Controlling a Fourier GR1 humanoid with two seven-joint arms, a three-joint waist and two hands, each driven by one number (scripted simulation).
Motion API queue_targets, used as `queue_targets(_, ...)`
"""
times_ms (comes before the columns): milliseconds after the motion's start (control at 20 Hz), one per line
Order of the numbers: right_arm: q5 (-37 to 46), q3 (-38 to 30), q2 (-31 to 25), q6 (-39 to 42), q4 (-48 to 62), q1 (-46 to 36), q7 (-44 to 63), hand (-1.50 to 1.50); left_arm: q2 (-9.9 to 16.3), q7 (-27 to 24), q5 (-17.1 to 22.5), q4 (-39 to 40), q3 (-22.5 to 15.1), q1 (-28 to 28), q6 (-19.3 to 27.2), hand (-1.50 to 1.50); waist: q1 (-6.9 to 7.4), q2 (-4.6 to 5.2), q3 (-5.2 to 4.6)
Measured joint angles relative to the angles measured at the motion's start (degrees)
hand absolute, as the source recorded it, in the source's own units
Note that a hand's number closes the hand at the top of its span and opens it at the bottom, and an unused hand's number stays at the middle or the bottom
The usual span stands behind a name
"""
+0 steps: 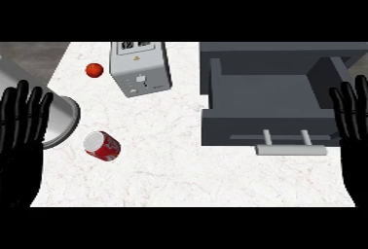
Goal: Pick up the can, place it into the drawer and close the drawer
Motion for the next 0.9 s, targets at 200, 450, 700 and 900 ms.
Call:
queue_targets(200, -0.7, 0.5, 0.5, 0.7, 0.5, 0.6, -1.0, -1.50, 3.2, -1.3, 6.2, -0.5, 1.4, 0.2, -6.3, -1.50, -0.41, 0.61, -1.23)
queue_targets(450, 0.4, -0.6, 1.4, -2.3, 2.1, 2.9, 4.4, -1.50, 9.9, 2.1, 14.5, 3.7, 4.1, 2.5, -15.5, -1.50, -0.84, 1.08, -1.80)
queue_targets(700, -0.4, -3.5, 1.1, -3.4, 0.4, 7.4, 8.7, -1.50, 16.6, 8.0, 23.6, 6.2, 10.2, 3.9, -21.7, -1.50, -0.94, 0.99, -1.88)
queue_targets(900, -2.6, -6.0, 0.3, -2.1, -1.2, 10.5, 9.3, -1.50, 19.5, 10.5, 29.4, 5.9, 15.1, 6.4, -26.0, -1.50, -0.80, 0.95, -1.89)
